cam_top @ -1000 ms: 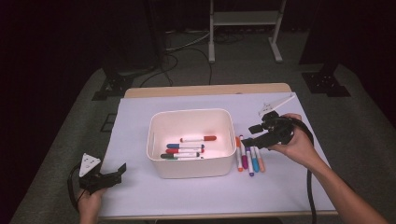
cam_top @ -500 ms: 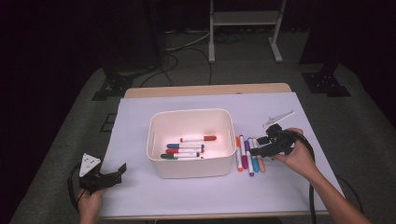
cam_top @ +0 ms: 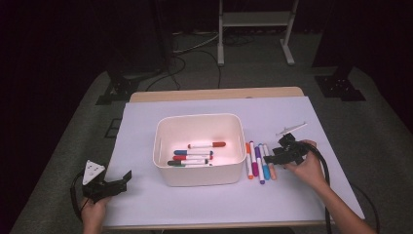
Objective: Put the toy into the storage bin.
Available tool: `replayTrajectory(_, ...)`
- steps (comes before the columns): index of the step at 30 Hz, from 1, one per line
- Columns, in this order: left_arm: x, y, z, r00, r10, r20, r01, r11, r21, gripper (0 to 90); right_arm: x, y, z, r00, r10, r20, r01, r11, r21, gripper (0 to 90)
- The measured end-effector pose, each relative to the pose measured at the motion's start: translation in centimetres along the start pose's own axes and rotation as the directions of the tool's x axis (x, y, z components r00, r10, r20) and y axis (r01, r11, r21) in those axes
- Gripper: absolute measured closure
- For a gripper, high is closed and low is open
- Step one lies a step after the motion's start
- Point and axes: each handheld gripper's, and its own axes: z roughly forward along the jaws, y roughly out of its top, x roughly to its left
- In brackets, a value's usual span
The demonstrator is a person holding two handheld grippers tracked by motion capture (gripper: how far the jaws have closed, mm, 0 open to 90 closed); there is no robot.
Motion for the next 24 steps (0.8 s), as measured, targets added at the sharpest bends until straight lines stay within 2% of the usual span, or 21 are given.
replayTrajectory(9, 0.0, 0.0, 0.0, 1.0000, 0.005, 0.000, -0.005, 1.0000, 0.002, 0.0, -0.7, -1.3, -0.6, 0.9942, -0.001, 0.107, -0.001, 0.9998, 0.019, 46.1)
replayTrajectory(12, 0.0, 0.0, 0.0, 1.0000, 0.007, -0.001, -0.007, 1.0000, 0.004, 0.0, -1.1, -1.9, -1.2, 0.9908, 0.009, 0.135, -0.011, 0.9998, 0.015, 52.5)
replayTrajectory(16, -0.1, 0.0, 0.0, 1.0000, 0.009, -0.003, -0.009, 1.0000, 0.003, 0.0, -1.6, -2.6, -1.7, 0.9852, 0.016, 0.171, -0.016, 0.9999, -0.006, 67.0)
replayTrajectory(20, -0.1, 0.0, 0.0, 1.0000, 0.009, -0.003, -0.009, 1.0000, 0.002, 0.0, -1.9, -2.8, -1.8, 0.9829, 0.027, 0.182, -0.026, 0.9996, -0.012, 75.3)
replayTrajectory(24, 0.0, 0.0, 0.0, 1.0000, 0.008, -0.003, -0.008, 1.0000, 0.002, 0.0, -2.2, -3.0, -2.1, 0.9874, 0.057, 0.148, -0.056, 0.9984, -0.013, 75.7)
